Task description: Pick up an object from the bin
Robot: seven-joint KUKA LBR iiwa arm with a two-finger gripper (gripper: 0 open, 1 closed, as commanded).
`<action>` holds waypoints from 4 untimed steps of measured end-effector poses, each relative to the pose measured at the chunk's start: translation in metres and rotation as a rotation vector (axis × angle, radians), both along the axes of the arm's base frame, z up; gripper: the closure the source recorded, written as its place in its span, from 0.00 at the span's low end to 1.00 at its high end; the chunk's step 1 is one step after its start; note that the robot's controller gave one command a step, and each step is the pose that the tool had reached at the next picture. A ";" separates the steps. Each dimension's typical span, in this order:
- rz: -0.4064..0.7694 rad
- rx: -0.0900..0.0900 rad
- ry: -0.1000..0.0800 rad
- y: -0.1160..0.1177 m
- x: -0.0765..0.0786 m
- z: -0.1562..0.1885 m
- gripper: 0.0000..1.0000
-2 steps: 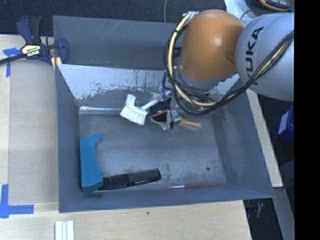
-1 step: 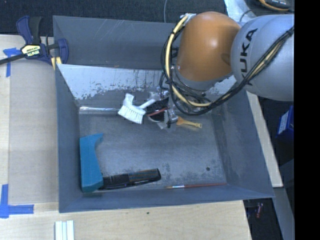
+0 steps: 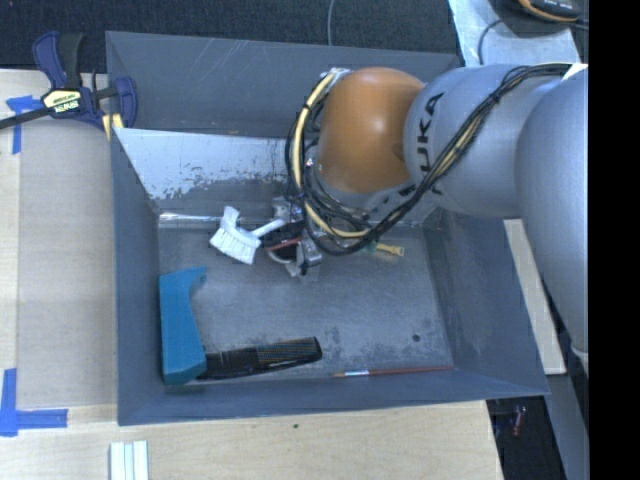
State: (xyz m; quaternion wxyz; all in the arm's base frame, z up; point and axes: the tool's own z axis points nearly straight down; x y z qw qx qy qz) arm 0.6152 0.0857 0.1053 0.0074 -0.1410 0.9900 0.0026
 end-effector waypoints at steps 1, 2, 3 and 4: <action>-0.036 0.002 -0.007 -0.010 0.001 -0.025 1.00; -0.028 0.000 0.004 -0.010 0.000 0.041 1.00; -0.009 -0.001 0.005 -0.017 -0.003 0.123 1.00; -0.061 0.003 -0.005 -0.003 0.002 0.078 0.00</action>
Offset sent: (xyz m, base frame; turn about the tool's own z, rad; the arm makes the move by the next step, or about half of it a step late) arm 0.0012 -0.0078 0.1336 0.0162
